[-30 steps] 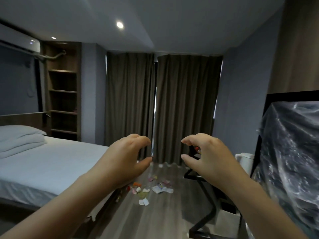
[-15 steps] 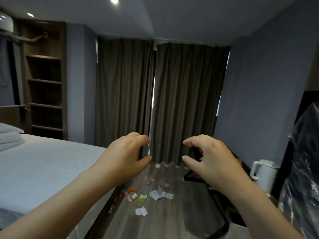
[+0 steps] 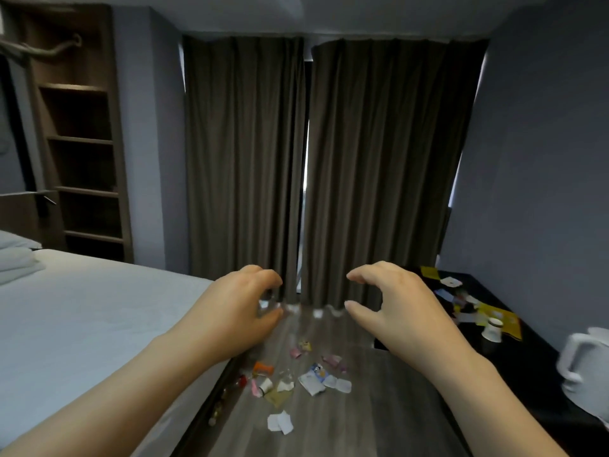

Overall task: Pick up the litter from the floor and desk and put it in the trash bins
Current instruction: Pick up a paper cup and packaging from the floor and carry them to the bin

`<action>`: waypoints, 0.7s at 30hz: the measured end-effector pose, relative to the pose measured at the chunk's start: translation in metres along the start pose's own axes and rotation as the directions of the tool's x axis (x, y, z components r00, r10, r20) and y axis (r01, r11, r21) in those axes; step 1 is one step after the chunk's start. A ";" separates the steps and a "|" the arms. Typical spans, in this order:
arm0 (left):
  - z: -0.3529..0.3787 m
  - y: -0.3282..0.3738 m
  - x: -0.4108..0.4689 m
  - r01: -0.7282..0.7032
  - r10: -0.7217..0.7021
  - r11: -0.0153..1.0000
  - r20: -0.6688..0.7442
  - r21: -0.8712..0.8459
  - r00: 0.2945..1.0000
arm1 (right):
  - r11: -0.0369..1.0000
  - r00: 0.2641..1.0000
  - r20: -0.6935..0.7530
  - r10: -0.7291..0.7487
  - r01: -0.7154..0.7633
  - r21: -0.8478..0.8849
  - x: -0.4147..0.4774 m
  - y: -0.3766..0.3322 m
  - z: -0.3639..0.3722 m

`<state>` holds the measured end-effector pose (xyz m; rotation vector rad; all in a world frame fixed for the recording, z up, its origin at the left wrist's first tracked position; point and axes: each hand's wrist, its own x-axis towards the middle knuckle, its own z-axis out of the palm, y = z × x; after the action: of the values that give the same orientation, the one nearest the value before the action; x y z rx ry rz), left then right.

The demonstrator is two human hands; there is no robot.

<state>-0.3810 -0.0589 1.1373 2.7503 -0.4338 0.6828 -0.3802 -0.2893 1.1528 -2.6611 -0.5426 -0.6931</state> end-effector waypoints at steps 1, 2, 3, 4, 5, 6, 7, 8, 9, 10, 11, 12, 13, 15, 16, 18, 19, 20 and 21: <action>0.011 -0.003 0.017 0.017 -0.017 1.000 0.006 0.007 1.000 | 1.000 1.000 0.009 -0.003 0.003 -0.001 0.017 0.013 0.008; 0.021 -0.008 0.034 0.029 -0.030 0.999 0.007 0.012 1.000 | 1.000 1.000 0.012 -0.009 0.009 -0.007 0.035 0.025 0.016; 0.031 -0.012 0.051 0.040 -0.040 0.999 0.011 0.013 0.999 | 1.000 1.000 0.017 -0.010 0.010 -0.011 0.052 0.036 0.025; 0.042 -0.019 0.065 0.049 -0.049 0.999 0.017 0.010 0.999 | 1.000 1.000 0.025 -0.012 0.012 -0.008 0.068 0.046 0.034; 0.053 -0.025 0.079 0.058 -0.059 0.998 0.027 0.010 0.998 | 1.000 0.999 0.038 -0.013 0.013 -0.002 0.082 0.056 0.043; 0.064 -0.031 0.091 0.069 -0.070 0.998 0.040 0.011 0.997 | 1.000 0.998 0.055 -0.015 0.015 0.008 0.095 0.065 0.054; 0.074 -0.038 0.103 0.082 -0.083 0.997 0.055 0.015 0.995 | 1.000 0.997 0.074 -0.019 0.018 0.016 0.107 0.074 0.065; 0.084 -0.045 0.115 0.094 -0.095 0.995 0.064 0.017 0.993 | 0.999 0.996 0.089 -0.024 0.022 0.026 0.120 0.082 0.076; 0.095 -0.053 0.127 0.106 -0.107 0.994 0.071 0.018 0.992 | 0.999 0.995 0.100 -0.026 0.023 0.036 0.133 0.091 0.088; 0.105 -0.061 0.140 0.117 -0.118 0.993 0.076 0.017 0.990 | 0.999 0.994 0.110 -0.030 0.026 0.044 0.147 0.099 0.101; 0.116 -0.070 0.153 0.127 -0.128 0.992 0.082 0.011 0.988 | 0.999 0.992 0.122 -0.033 0.027 0.046 0.161 0.106 0.114; 0.128 -0.080 0.166 0.135 -0.134 0.991 0.092 0.004 0.987 | 0.999 0.991 0.133 -0.032 0.026 0.045 0.175 0.114 0.128; 0.139 -0.091 0.180 0.137 -0.136 0.991 0.104 -0.001 0.985 | 0.999 0.989 0.143 -0.029 0.022 0.044 0.190 0.122 0.142; 0.163 -0.115 0.210 0.134 -0.133 0.991 0.126 -0.001 0.983 | 0.999 0.986 0.164 -0.014 0.007 0.044 0.221 0.137 0.172; 0.175 -0.129 0.225 0.134 -0.132 0.991 0.131 0.000 0.983 | 0.999 0.984 0.176 -0.006 -0.001 0.039 0.238 0.143 0.187; 0.195 -0.158 0.257 0.141 -0.138 0.990 0.136 -0.009 0.981 | 1.000 0.979 0.202 0.007 -0.012 0.024 0.272 0.154 0.216; 0.205 -0.173 0.274 0.147 -0.143 0.989 0.140 -0.016 0.980 | 1.000 0.977 0.212 0.019 -0.024 0.019 0.290 0.159 0.230; 0.213 -0.187 0.290 0.151 -0.147 0.988 0.142 -0.021 0.979 | 0.999 0.974 0.222 0.032 -0.036 0.014 0.308 0.164 0.243; 0.221 -0.202 0.307 0.155 -0.149 0.988 0.145 -0.027 0.978 | 0.999 0.971 0.234 0.044 -0.047 0.006 0.325 0.168 0.255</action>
<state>0.0387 -0.0149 1.0610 2.7704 -0.2589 0.4380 0.0566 -0.2421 1.0740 -2.7524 -0.5421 -0.3631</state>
